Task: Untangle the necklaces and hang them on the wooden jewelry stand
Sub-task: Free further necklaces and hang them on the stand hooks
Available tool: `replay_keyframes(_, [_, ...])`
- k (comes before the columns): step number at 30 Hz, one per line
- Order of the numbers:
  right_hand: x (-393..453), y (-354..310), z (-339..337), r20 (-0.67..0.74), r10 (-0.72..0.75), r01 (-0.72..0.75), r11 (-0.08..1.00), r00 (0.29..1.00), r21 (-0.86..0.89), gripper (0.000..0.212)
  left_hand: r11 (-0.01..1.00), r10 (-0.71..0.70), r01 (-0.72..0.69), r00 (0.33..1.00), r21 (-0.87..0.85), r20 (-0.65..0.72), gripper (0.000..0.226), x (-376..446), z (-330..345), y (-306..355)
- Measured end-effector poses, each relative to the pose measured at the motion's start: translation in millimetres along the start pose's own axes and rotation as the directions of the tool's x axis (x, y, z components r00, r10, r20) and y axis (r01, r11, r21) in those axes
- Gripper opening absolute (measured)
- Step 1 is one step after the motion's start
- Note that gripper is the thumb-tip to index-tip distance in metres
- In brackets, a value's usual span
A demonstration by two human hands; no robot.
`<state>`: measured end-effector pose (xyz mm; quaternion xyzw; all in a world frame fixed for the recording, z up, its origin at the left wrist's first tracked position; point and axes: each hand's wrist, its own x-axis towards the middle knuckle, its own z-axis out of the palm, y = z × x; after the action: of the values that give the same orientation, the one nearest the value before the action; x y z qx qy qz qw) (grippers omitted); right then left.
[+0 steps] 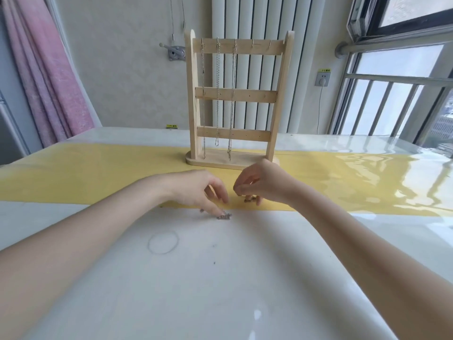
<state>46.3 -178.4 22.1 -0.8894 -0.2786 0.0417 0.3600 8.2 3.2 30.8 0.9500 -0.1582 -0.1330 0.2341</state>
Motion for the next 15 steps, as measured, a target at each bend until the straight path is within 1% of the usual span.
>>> replay_keyframes(1, [-6.4, -1.4, 1.5, 0.028, -0.025, 0.025, 1.000, 0.999, -0.015, 0.009, 0.999, 0.001, 0.000, 0.999, 0.036, -0.035, 0.017, -2.4, 3.3, -0.2])
replay_keyframes(4, [-20.2, -5.7, 7.9, 0.097, -0.065, 0.071, 0.996, 0.993, -0.062, 0.002, 0.997, 0.049, -0.041, 0.989, 0.060, -0.139, 0.008, -4.1, 12.5, 1.1])
replay_keyframes(8, [-21.8, -9.6, 21.2, 0.103, -0.102, 0.116, 0.984, 0.989, -0.137, 0.007, 0.998, 0.051, -0.045, 0.983, 0.039, -0.175, 0.003, -3.5, 16.7, -2.5])
replay_keyframes(11, [-21.2, -9.7, 26.5, 0.110, -0.130, 0.154, 0.957, 0.985, -0.244, 0.006, 0.998, 0.033, -0.043, 0.982, -0.049, -0.187, 0.001, -2.3, 16.8, -3.4])
replay_keyframes(13, [-23.1, -8.9, 21.4, 0.133, -0.114, 0.144, 0.958, 0.985, -0.249, 0.004, 0.989, 0.023, -0.052, 0.978, -0.136, -0.207, 0.008, -1.8, 15.8, -3.9])
replay_keyframes(15, [-27.1, -7.6, 9.2, 0.183, -0.055, 0.098, 0.967, 0.982, -0.236, 0.010, 0.985, 0.011, -0.047, 0.977, -0.166, -0.212, 0.014, -1.1, 14.5, -5.1])
